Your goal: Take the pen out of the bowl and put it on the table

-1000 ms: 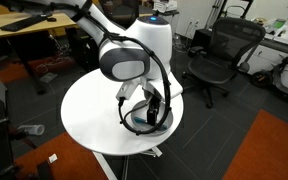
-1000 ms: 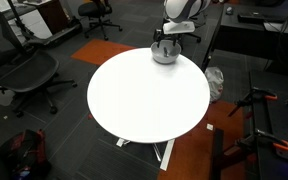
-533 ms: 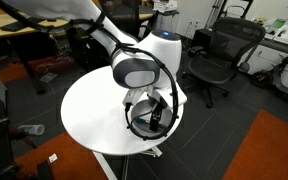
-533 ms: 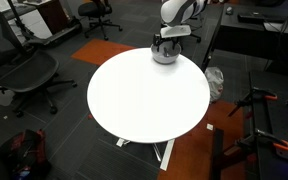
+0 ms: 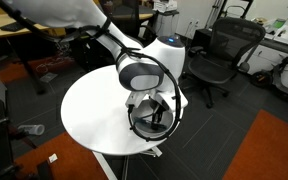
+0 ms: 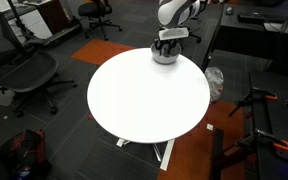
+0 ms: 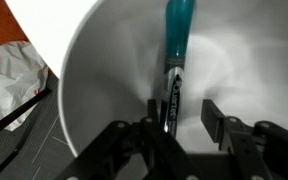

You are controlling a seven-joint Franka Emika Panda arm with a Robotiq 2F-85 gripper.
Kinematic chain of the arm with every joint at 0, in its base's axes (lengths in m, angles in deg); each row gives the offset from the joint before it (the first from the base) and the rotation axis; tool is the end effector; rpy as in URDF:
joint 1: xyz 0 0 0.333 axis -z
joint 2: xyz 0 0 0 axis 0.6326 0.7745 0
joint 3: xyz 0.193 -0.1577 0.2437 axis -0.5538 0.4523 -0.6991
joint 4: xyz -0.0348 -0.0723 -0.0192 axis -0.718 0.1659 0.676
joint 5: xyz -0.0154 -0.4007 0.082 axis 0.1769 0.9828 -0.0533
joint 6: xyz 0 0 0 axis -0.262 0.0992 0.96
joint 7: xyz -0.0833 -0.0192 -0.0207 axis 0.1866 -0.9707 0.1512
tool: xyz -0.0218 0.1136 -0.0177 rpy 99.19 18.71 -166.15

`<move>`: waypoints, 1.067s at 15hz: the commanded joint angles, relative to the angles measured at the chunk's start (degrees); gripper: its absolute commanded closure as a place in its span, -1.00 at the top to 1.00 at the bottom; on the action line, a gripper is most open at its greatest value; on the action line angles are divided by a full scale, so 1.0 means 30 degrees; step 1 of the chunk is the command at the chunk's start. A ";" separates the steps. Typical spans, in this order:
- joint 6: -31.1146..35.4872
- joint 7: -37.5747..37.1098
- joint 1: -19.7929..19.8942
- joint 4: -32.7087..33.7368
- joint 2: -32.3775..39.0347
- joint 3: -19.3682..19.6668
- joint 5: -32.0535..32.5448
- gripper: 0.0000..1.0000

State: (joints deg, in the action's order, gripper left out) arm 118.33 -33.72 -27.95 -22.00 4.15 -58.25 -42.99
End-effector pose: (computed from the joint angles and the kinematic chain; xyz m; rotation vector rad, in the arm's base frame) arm 0.6828 -0.2763 0.1412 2.7333 -1.4778 0.0653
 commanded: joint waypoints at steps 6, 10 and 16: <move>-0.0738 0.0868 0.0395 0.0663 0.0047 -0.0390 -0.0280 -0.91; -0.0161 0.1536 -0.0003 -0.0407 -0.1047 -0.0175 0.0079 -0.91; 0.0625 0.2309 -0.0849 -0.2090 -0.3179 0.0091 0.1083 -0.91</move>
State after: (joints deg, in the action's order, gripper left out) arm 118.26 -28.46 -28.84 -22.18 0.33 -58.52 -41.52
